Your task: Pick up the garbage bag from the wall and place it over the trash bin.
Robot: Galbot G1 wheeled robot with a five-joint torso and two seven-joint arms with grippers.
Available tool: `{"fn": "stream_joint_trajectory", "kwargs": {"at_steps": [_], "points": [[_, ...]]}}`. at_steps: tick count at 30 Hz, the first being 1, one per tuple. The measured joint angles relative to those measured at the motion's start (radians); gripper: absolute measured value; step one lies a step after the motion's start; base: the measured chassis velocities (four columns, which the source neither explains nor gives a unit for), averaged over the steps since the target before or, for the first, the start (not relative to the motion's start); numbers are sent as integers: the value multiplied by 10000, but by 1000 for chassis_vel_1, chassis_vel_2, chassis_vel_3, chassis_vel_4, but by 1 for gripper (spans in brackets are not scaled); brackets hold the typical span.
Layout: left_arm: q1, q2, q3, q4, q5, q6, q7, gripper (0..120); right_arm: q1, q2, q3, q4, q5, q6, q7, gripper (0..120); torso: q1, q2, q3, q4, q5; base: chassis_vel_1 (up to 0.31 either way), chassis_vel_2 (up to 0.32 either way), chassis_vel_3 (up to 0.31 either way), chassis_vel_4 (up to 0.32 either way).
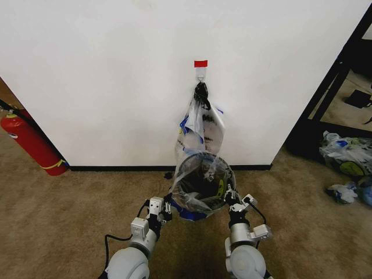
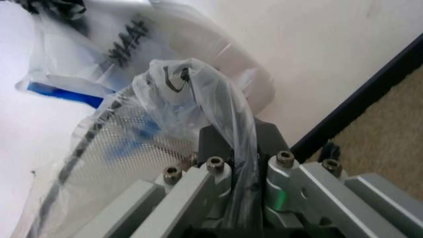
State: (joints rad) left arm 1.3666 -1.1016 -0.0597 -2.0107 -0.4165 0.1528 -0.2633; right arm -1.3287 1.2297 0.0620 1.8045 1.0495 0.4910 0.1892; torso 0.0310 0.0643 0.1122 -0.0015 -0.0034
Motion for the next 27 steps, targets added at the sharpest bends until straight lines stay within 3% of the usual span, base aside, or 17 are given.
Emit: {"fn": "stream_joint_trajectory", "kwargs": {"at_steps": [7,11,15,27], "points": [[15,66,-38,141,70,-225,114,0,-47,-13,-8,196,237,-119,-91,1,0,0,0,0,0,0,0,0,0],[70,100,0,218,70,-771,550,0,5,58,-1,306,339,-162,-20,1,0,0,0,2,0,0,0,0,0],[43,91,-55,506,231,-1779,1057,15,23,95,18,373,365,-180,38,1,0,0,0,0,-1,0,0,0,0],[409,444,-347,-23,509,-2064,1179,59,142,136,235,148,539,-239,183,1,0,0,0,1,1,0,0,0,0]]}}
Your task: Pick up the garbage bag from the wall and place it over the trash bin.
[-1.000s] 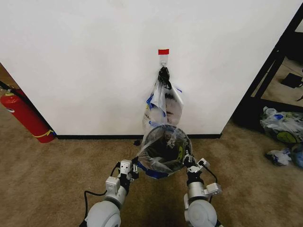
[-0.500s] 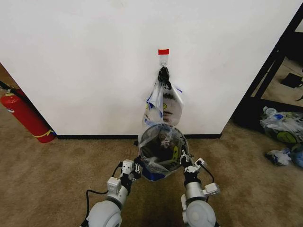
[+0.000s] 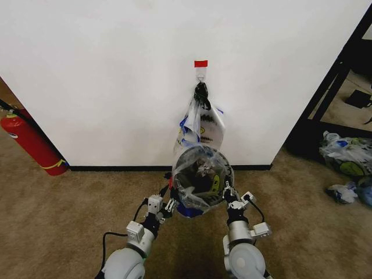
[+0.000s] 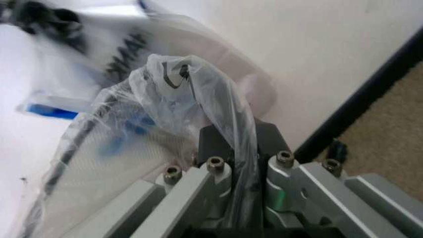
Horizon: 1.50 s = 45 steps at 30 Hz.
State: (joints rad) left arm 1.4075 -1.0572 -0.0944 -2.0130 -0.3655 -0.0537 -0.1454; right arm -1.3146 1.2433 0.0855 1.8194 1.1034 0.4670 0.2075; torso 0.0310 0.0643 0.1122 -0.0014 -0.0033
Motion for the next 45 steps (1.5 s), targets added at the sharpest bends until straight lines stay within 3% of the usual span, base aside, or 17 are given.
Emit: {"fn": "stream_joint_trajectory", "kwargs": {"at_steps": [5,11,19,24,27,37,45], "points": [[434,318,-37,-398,299,209,62,79,192,126,69,-260,130,-76,199,1,0,0,0,1,0,0,0,0,0],[598,423,-102,-298,518,330,-2,98,218,189,62,-268,138,-98,202,1,0,0,0,0,-3,0,0,0,0],[787,514,-178,-408,506,331,12,100,200,179,96,-240,138,-98,194,1,0,0,0,-1,-2,0,0,0,0],[1857,681,-113,-1348,481,465,46,100,148,156,162,-211,154,-76,167,1,0,0,0,2,0,0,0,0,0],[1923,616,-45,-1341,524,543,44,100,128,132,161,-167,158,-71,163,1,0,0,0,2,0,0,0,0,0],[1032,71,-17,96,616,586,-8,100,-139,66,68,450,153,-61,221,1,0,0,0,0,-2,0,0,0,0],[517,-117,-90,631,424,564,-259,100,-469,63,-44,948,136,-106,482,1,0,0,0,0,-1,0,0,0,0]]}}
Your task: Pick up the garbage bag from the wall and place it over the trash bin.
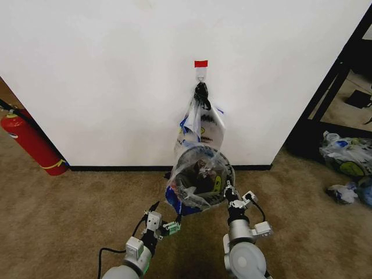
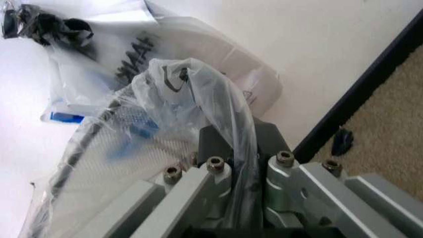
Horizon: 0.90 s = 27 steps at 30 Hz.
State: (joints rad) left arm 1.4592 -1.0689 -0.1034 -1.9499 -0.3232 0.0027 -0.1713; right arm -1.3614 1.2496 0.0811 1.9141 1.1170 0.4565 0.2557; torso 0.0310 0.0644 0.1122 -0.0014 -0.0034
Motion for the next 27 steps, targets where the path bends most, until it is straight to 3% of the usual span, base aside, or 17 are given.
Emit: {"fn": "stream_joint_trajectory", "kwargs": {"at_steps": [13,27], "points": [[-472,-281,47,943,-43,62,-178,100,-256,29,-16,198,-19,0,150,1,0,0,0,0,-1,0,0,0,0],[-63,192,2,832,152,-122,363,100,-283,32,0,375,131,9,150,1,0,0,0,1,0,0,0,0,0]]}}
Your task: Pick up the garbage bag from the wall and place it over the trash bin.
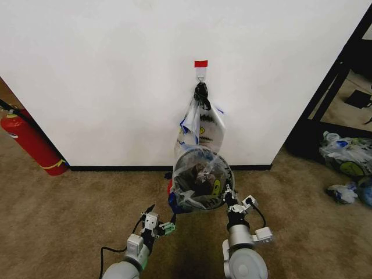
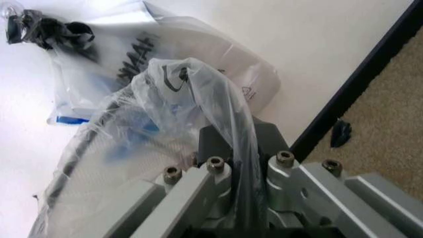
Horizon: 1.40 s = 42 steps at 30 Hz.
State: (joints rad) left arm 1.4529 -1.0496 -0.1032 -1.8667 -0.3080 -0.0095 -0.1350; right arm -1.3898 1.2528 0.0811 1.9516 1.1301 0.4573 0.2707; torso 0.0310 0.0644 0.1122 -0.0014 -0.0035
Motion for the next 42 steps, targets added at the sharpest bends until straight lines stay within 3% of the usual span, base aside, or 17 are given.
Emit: {"fn": "stream_joint_trajectory", "kwargs": {"at_steps": [4,6,9,17,20,23,25,27,30,32,37,42], "points": [[13,82,-44,47,15,-253,302,100,19,-5,14,23,56,-2,20,1,0,0,0,0,0,0,0,0,0],[17,186,-116,205,-126,-918,1039,100,58,-8,51,45,118,-8,69,1,0,0,0,-1,0,0,0,0,0],[-105,219,-410,675,-709,-2409,3086,100,181,-2,120,-115,138,-19,109,1,0,0,0,-2,-1,0,0,0,0],[-71,396,-1236,807,-816,-3229,5528,100,358,-25,247,-634,205,-29,143,1,0,0,0,0,0,0,0,0,0],[-117,481,-1609,815,-866,-3404,5694,100,346,-121,249,-725,152,-30,-53,1,0,0,0,1,-1,0,0,0,0],[-503,659,-2224,906,-1234,-3366,5481,100,257,-557,251,-1078,-43,-35,-1424,1,0,0,0,1,-1,0,0,0,0],[-562,683,-2286,915,-1256,-3329,5426,100,246,-617,257,-1142,-61,-38,-1637,1,0,0,0,1,-1,0,0,0,0],[-1125,973,-2822,984,-1173,-2625,4809,100,181,-1186,402,-1839,-294,-119,-3978,1,0,0,0,-2,1,0,0,0,0],[-1644,1302,-3183,1041,-1149,-1932,3945,100,299,-1649,626,-2564,-526,-190,-6065,1,1,-1,1,-1,2,0,0,0,0],[-1964,1511,-3248,884,-1742,-1555,3565,100,454,-1885,736,-2881,-550,-277,-7026,1,1,-1,1,0,-2,0,0,0,0],[-2316,1722,-3012,268,-3176,-1227,3883,100,729,-1998,806,-3292,-545,-390,-8274,1,1,0,0,-2,4,0,0,0,0],[-2307,1746,-2817,215,-3193,-1231,4776,100,840,-1962,807,-3439,-589,-410,-8782,1,1,0,1,0,-1,0,0,0,0]]}}
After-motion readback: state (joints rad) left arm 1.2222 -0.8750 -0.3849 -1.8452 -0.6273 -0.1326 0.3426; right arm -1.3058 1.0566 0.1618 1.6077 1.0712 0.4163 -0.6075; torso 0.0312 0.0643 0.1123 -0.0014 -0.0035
